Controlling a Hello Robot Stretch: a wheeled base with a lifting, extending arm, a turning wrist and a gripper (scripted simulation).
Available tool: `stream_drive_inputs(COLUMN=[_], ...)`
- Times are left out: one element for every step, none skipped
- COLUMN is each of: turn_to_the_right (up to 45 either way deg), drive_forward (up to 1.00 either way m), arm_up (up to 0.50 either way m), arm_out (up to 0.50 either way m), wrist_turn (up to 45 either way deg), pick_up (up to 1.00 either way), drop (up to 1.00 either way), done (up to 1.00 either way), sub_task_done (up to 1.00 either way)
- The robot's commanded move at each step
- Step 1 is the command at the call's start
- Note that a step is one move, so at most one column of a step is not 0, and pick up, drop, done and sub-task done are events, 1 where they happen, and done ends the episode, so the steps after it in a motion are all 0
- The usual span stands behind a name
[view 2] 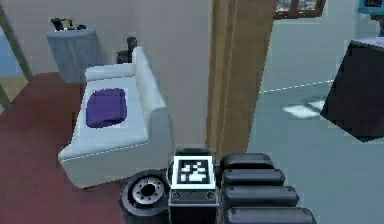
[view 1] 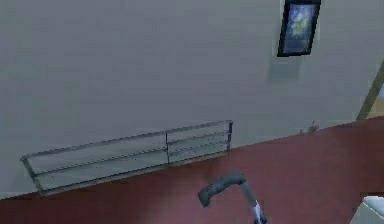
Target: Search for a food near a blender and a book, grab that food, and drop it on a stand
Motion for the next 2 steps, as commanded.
stream_drive_inputs(turn_to_the_right=[-45.0,-9.0], drive_forward=[0.00,0.00], arm_up=[0.00,0.00], arm_out=[0.00,0.00], wrist_turn=[0.0,0.0], pick_up=[0.00,0.00], drop=[0.00,0.00], done=[0.00,0.00], sub_task_done=[0.00,0.00])
